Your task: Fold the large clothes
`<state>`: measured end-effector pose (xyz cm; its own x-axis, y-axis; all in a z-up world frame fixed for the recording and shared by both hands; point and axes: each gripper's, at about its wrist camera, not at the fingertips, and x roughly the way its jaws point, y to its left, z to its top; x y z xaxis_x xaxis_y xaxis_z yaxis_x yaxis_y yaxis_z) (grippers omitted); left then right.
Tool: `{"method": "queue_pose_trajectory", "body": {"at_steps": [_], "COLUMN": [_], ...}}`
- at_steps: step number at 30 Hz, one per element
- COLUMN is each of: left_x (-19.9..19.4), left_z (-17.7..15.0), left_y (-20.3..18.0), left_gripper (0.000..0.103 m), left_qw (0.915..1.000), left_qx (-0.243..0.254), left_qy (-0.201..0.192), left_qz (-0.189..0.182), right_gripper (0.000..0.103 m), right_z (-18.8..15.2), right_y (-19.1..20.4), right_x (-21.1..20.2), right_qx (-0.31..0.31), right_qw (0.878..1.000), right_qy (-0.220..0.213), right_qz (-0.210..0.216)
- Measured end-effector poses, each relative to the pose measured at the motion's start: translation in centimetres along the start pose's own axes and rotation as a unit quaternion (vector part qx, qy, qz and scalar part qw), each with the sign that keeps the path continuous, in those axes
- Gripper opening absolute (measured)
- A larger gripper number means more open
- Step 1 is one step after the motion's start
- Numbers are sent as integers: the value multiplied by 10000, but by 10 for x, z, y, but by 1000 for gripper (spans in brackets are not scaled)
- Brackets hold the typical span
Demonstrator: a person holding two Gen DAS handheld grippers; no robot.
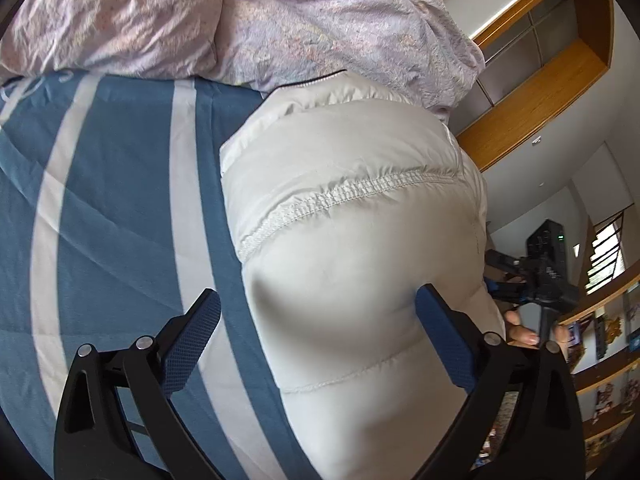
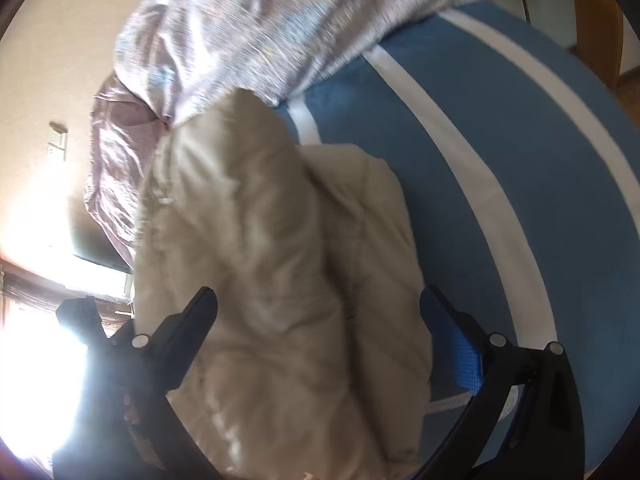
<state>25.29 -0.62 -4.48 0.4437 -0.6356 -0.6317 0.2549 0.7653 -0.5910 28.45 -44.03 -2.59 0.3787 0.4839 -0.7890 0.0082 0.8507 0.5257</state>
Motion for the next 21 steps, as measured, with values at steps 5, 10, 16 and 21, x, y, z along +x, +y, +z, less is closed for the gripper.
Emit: {"method": "queue_pose_trajectory", "body": {"at_steps": [5, 10, 16, 21], "left_x": [10, 22, 32, 39], "left_z": [2, 3, 6, 6], "left_y": [8, 16, 14, 19], "left_gripper": [102, 102, 102, 102], "left_qw": [9989, 9949, 9939, 9924], "left_qx": [-269, -557, -534, -597], "left_qy": [132, 282, 326, 284], "left_qz": [-372, -787, -909, -1034], "right_gripper": [101, 101, 101, 101], "right_z": [2, 8, 15, 24], "right_y": [-14, -24, -13, 0], "right_x": [23, 44, 58, 76], "right_qx": [74, 140, -222, -539], "right_qw": [9977, 9892, 9844, 9782], "right_qy": [410, 899, 1204, 1411], "right_qz": [534, 1147, 1266, 1424]}}
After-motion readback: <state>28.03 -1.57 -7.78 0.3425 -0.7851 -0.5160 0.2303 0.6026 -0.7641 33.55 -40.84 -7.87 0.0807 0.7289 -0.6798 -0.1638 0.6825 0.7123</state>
